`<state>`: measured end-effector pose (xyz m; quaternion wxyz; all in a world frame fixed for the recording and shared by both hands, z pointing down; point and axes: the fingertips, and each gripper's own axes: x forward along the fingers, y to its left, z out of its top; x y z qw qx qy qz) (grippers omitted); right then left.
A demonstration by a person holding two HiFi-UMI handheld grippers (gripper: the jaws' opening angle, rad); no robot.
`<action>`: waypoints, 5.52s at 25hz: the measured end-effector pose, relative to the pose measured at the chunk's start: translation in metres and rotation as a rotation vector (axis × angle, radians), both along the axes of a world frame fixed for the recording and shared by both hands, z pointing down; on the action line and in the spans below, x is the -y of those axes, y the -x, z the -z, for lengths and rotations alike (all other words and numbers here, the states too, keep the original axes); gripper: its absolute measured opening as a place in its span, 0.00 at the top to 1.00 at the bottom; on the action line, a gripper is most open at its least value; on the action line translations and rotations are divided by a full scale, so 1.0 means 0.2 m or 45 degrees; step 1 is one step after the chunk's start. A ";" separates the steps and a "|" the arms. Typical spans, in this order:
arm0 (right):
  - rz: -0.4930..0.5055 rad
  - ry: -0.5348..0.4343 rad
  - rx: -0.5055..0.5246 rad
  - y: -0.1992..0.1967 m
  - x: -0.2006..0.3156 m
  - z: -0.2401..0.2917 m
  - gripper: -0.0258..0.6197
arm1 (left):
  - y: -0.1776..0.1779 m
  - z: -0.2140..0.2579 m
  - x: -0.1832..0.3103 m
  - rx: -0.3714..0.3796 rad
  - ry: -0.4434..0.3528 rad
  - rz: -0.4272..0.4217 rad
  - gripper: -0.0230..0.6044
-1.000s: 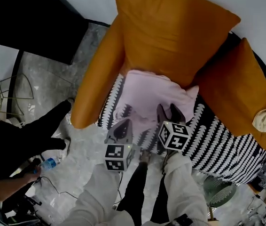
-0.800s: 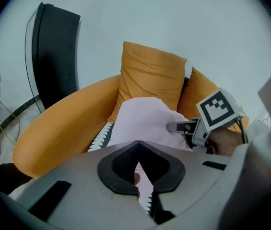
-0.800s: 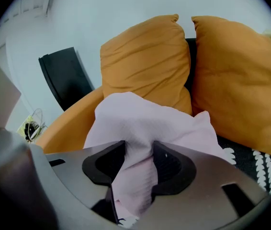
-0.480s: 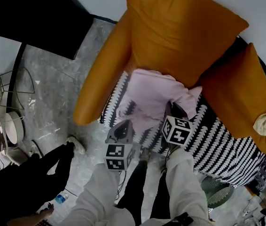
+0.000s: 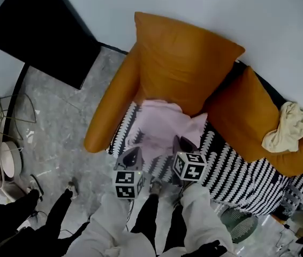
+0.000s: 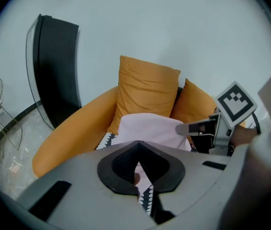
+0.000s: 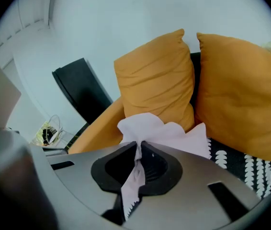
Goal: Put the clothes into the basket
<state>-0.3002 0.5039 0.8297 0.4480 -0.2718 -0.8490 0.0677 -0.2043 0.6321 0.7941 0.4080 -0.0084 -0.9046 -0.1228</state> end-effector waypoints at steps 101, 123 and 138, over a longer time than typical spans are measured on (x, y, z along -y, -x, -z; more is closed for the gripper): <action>-2.147 -0.032 0.439 -2.57 4.56 1.83 0.90 | -1.42 1.42 5.07 0.317 -0.339 -2.189 0.96; -2.219 0.138 0.065 -3.04 4.89 0.98 0.90 | -1.81 0.91 5.47 0.117 -0.126 -2.221 0.96; -2.158 0.181 -0.100 -3.00 4.94 0.58 0.73 | -1.80 0.62 5.44 -0.006 -0.050 -2.100 0.96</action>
